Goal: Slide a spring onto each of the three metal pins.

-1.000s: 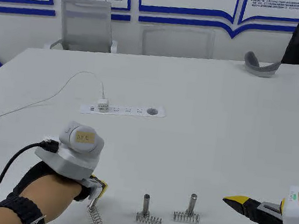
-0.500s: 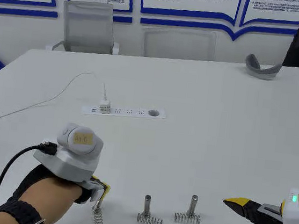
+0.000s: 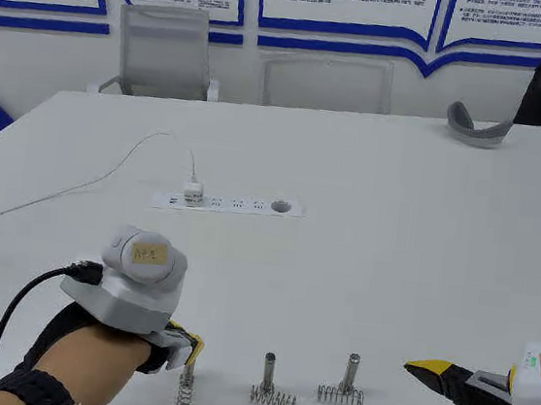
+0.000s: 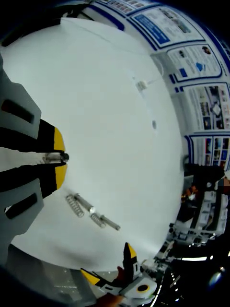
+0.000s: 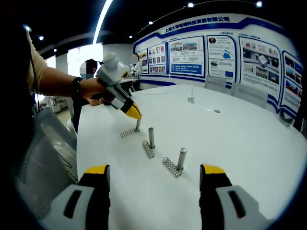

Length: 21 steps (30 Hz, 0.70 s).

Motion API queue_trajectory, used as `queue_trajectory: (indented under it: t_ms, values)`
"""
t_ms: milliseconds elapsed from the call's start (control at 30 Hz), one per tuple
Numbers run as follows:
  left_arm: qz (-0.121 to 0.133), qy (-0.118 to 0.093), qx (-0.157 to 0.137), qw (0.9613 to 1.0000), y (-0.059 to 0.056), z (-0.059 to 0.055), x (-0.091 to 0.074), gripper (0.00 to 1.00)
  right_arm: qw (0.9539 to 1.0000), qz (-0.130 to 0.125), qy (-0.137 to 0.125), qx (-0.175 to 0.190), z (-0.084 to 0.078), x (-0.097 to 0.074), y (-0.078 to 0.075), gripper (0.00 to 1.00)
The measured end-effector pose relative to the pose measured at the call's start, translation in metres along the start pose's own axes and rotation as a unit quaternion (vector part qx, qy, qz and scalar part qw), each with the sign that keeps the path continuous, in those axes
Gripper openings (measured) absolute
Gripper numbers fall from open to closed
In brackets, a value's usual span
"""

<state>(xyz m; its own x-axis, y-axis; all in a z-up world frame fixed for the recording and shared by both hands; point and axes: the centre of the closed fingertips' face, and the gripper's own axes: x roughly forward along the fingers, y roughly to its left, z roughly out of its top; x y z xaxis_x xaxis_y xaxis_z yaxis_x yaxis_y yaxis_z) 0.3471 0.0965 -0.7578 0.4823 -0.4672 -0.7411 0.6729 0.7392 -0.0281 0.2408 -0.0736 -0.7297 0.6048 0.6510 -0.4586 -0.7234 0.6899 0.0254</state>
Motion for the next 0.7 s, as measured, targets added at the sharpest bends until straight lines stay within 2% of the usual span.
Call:
queue_trajectory:
  t_ms: [700]
  values:
    - [-0.009, -0.006, -0.033, 0.9994, 0.0028, -0.0050, -0.0045, 0.07, 1.0000, 0.005, 0.004, -0.002, -0.0021, 0.0035, 0.0009, 0.78]
